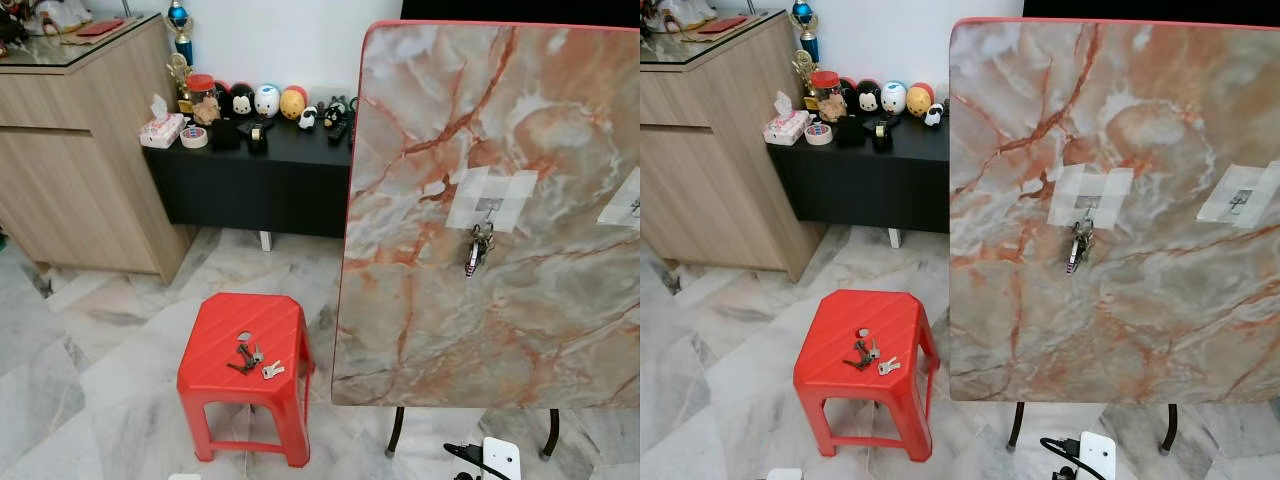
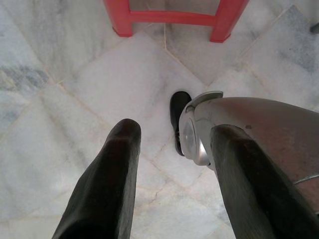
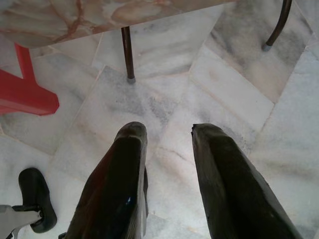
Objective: Hang keys on a hook
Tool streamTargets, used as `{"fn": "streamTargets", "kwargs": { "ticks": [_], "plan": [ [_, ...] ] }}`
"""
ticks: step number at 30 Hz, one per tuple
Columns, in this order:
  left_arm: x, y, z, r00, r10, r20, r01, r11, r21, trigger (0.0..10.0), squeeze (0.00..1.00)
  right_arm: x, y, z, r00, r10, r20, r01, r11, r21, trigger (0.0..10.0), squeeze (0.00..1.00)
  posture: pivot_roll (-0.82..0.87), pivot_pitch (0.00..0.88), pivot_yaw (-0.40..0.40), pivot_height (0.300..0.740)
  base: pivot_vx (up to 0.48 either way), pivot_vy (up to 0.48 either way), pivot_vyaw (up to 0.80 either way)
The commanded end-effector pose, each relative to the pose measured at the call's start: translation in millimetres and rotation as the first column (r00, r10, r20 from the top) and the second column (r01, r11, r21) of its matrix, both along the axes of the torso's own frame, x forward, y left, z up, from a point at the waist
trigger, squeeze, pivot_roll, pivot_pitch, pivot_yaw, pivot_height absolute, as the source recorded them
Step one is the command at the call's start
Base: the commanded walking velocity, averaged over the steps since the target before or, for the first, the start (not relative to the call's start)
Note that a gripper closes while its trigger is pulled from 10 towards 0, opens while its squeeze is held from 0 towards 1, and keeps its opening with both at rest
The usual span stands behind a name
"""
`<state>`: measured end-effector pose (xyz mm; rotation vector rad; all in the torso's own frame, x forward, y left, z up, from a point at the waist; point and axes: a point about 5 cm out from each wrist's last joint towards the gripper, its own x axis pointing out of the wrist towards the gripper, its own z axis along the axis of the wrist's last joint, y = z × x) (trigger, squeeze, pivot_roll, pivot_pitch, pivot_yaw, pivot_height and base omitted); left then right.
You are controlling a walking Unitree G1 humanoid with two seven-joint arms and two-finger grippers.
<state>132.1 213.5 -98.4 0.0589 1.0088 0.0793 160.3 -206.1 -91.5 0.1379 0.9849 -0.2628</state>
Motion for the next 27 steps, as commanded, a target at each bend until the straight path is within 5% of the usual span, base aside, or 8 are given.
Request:
{"fn": "streamTargets", "kwargs": {
  "ticks": [1, 9, 27],
  "plan": [
    [-4.4, -1.5, -2, 1.000, 0.009, -0.028, -0.010, 1.000, -0.008, 10.0, 0.00, 1.0, -1.6, 0, 1.000, -0.002, -0.007, 0.002, 1.000, -0.003, 10.0, 0.00, 0.07, 0.000, -0.044, 0.740, 0.000, 0.319, 0.00],
    [-4.2, -1.5, -2, 0.999, 0.019, -0.026, -0.020, 1.000, -0.010, 10.0, 0.00, 1.8, -1.8, 1, 1.000, -0.015, -0.006, 0.015, 1.000, -0.001, 10.0, 0.00, 0.07, 0.000, -0.047, 0.740, 0.000, -0.055, 0.00],
    [-3.4, -1.9, -2, 0.999, 0.021, -0.025, -0.022, 1.000, -0.014, 10.0, 0.00, 14.4, 6.4, 5, 1.000, -0.006, 0.009, 0.005, 1.000, 0.005, 10.0, 0.00, 0.07, 0.000, -0.048, 0.740, 0.000, 0.480, 0.00]
  ]
}}
